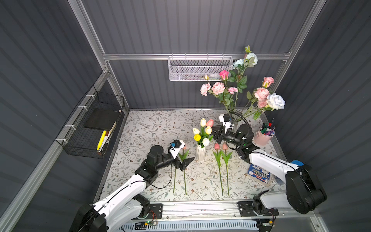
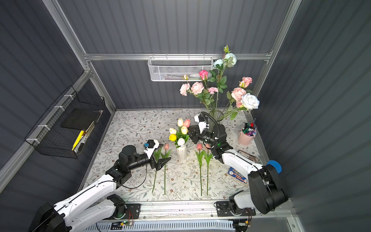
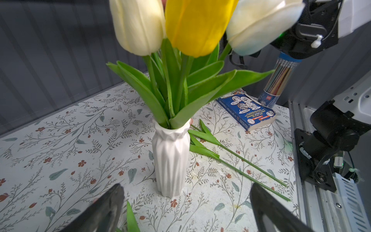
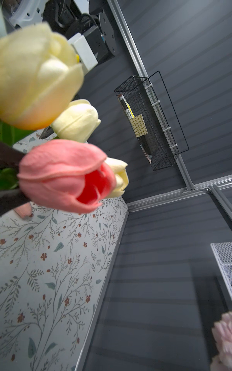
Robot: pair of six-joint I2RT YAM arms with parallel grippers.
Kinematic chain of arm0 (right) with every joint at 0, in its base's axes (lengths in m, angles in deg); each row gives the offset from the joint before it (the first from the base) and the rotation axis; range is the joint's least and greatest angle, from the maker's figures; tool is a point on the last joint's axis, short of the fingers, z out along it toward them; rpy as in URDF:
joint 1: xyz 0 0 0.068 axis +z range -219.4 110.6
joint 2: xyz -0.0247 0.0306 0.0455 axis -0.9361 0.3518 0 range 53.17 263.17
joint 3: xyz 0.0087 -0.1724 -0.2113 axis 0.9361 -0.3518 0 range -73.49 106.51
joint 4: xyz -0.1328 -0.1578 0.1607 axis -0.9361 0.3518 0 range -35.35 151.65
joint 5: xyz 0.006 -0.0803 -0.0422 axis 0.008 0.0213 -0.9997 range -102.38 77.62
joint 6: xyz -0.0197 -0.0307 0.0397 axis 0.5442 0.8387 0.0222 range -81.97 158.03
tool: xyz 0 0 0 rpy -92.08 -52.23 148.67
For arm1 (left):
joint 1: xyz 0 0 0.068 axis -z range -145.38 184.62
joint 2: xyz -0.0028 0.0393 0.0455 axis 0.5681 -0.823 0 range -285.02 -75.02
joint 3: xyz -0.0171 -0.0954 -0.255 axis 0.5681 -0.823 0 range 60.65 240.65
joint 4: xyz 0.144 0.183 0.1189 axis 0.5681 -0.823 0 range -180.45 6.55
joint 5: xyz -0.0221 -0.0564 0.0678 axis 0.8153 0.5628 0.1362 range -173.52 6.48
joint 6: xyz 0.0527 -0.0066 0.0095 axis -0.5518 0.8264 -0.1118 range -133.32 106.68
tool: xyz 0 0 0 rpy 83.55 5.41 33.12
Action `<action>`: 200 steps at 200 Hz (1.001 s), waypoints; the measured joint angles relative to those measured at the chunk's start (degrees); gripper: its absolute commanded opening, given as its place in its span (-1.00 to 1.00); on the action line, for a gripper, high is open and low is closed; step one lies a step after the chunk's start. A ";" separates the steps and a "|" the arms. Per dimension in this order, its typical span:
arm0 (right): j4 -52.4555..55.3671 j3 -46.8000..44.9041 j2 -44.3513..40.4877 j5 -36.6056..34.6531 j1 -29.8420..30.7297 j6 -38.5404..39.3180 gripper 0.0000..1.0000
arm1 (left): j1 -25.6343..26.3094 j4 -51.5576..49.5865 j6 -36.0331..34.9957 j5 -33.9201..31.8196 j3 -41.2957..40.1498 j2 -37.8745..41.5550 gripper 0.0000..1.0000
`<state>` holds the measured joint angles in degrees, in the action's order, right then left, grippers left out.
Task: Pick out pink flowers from the vase
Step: Pick up the flower from the vase.
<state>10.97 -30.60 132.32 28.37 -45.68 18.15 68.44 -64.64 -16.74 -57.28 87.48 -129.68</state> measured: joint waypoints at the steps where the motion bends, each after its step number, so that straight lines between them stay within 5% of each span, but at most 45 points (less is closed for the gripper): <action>1: 0.00 0.00 -0.02 -0.02 0.00 0.04 -0.71 | 0.00 0.00 0.00 0.00 0.00 0.00 0.98; 117: 2.05 2.29 -4.72 -2.56 0.00 0.90 -0.72 | 0.00 0.02 0.00 0.00 0.00 0.00 0.98; 173: 2.67 2.32 -4.76 -2.89 0.00 0.87 -0.48 | 0.00 0.02 0.00 0.00 0.00 0.00 0.99; 200: 3.06 2.32 -4.76 -3.23 0.00 0.81 -0.55 | 0.00 0.02 0.00 0.02 0.00 0.00 0.98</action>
<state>14.03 -28.28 127.56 25.14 -45.68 18.96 68.44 -64.62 -16.74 -57.26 87.48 -129.68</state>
